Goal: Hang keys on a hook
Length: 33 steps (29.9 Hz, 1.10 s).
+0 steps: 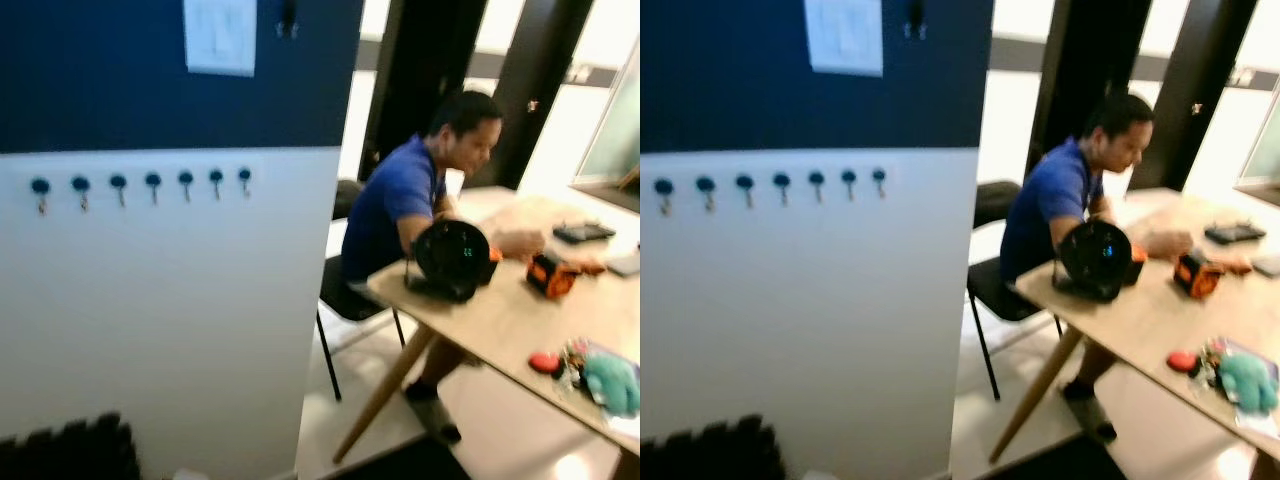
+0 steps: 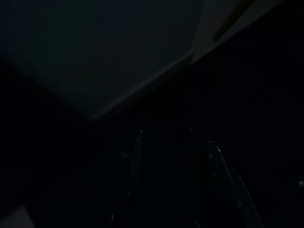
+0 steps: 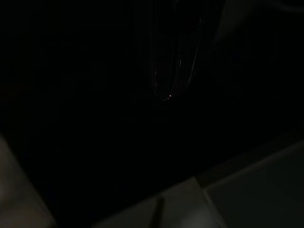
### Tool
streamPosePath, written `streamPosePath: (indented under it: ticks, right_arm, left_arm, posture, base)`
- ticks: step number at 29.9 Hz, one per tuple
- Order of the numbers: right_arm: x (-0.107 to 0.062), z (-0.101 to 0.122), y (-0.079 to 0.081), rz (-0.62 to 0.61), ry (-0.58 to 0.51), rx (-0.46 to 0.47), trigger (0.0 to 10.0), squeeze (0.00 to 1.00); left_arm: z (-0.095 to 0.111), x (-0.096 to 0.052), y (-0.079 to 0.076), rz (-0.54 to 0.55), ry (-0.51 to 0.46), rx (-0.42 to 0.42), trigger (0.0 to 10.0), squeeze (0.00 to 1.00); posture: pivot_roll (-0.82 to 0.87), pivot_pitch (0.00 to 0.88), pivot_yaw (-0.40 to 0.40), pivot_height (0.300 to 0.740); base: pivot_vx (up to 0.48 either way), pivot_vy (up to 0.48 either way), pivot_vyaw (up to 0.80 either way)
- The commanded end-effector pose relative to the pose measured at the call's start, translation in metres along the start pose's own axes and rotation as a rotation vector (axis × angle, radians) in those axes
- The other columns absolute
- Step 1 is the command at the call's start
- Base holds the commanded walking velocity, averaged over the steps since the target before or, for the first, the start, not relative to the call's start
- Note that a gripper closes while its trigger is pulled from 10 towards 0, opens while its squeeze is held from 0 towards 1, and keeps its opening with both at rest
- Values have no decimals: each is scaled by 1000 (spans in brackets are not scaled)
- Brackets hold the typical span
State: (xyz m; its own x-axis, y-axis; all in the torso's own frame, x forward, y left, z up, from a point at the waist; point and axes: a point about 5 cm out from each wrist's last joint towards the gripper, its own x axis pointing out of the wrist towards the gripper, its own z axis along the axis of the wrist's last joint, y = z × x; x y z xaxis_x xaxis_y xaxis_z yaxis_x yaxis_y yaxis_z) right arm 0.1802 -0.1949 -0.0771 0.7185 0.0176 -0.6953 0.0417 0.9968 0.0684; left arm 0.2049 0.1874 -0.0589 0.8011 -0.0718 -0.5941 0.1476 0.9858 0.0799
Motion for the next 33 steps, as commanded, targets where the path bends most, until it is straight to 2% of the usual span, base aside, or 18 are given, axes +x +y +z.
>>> streamPosePath:
  ticks: [1, 33]
  right_arm:
    - [0, 1, -4, -14, 1, 1, 10000, 0]
    - [1, 3, -4, -10, 0, -5, 10000, 0]
  left_arm:
    - [0, 0, -2, -5, -5, -1, 10000, 0]
    - [2, 0, -2, -5, -20, 2, 10000, 0]
  posture:
    - [88, 0, -9, 740]
    - [90, 0, -10, 740]
  base:
    - [0, 0, -800]
    - [0, 0, -800]
